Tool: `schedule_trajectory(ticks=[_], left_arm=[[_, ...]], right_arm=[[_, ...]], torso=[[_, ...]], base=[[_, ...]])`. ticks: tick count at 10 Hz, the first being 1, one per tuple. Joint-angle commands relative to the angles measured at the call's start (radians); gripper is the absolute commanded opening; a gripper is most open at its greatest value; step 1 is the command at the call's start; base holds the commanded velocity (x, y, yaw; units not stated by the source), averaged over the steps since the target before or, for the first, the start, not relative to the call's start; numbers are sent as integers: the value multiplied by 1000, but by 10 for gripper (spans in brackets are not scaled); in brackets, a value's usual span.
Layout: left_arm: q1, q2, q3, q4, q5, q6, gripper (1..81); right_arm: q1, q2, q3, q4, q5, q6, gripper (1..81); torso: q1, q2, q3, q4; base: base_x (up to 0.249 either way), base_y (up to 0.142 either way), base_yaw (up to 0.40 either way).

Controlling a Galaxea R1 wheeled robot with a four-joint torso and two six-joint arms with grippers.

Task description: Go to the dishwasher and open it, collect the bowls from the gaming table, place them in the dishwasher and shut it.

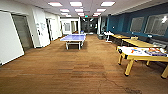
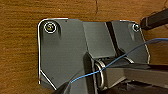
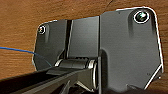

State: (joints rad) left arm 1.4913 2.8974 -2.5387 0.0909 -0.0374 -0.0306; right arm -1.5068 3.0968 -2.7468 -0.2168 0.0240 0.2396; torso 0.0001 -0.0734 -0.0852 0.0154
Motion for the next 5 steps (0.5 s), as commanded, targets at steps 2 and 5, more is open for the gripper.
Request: schedule_trajectory(ticks=[2,5], left_arm=[[-53,-6,-5,7,50,-2,811],[-53,2,-17,7,50,0,811]], right_arm=[[55,5,7,-7,-49,-3,811],[52,7,7,-7,-49,-3,811]], torso=[[0,0,0,0],[0,0,0,0]], base=[[217,0,0],[217,0,0]])
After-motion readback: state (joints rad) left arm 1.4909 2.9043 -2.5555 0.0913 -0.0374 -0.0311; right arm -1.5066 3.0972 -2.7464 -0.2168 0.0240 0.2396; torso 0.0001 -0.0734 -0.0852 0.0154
